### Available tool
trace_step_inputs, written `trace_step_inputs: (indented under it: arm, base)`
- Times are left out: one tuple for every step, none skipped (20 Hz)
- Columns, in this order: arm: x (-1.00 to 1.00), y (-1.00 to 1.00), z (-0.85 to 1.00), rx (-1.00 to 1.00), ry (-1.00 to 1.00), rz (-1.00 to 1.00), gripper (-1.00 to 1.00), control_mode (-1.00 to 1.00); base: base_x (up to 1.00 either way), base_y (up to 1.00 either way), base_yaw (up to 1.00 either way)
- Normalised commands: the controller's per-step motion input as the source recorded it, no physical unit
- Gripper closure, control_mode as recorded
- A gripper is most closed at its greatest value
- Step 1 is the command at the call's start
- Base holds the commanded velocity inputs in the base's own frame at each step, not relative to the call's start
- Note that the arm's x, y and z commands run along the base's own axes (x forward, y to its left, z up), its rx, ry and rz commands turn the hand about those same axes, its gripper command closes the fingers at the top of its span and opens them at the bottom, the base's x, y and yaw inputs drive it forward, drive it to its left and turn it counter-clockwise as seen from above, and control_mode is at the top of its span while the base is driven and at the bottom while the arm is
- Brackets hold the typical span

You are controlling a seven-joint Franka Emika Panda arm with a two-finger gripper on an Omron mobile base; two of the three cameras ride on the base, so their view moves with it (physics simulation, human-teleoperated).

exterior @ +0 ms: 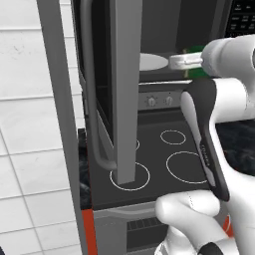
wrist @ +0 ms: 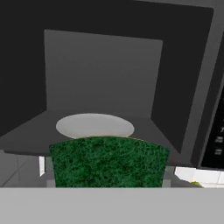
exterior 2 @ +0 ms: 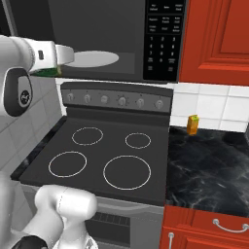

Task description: Place the sponge inside the microwave to prepare for sanitizing.

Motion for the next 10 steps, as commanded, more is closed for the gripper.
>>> trace_step_inputs:
  arm:
    - [0.57,0.0,-0.18,0.0,0.1,0.0,1.0,-1.0]
    - [0.53,0.02,-0.21,0.0,0.11,0.0,1.0,-1.0]
    - [0.59,0.05,-0.23,0.0,0.13,0.0,1.0,-1.0]
    - [0.6,0.06,-0.21,0.0,0.13,0.0,1.0,-1.0]
    - [0.59,0.1,-0.17,0.0,0.15,0.0,1.0,-1.0]
    - [0.59,0.1,-0.16,0.0,0.17,0.0,1.0,-1.0]
    - [0.56,0.12,-0.12,0.0,0.19,0.0,1.0,-1.0]
    - [0.51,0.11,-0.1,0.0,0.16,0.0,1.0,-1.0]
    - [0.55,0.08,-0.03,0.01,0.12,0.0,1.0,-1.0]
    - [0.46,0.06,0.0,0.03,0.15,0.0,1.0,-1.0]
  base:
    - [0.0,0.0,0.0]
    - [0.0,0.0,0.0]
    - [0.0,0.0,0.0]
    - [0.0,0.0,0.0]
    - [0.0,0.0,0.0]
    - [0.0,0.0,0.0]
    - [0.0,0.0,0.0]
    - [0.0,0.0,0.0]
    - [0.0,0.0,0.0]
    - [0.0,0.0,0.0]
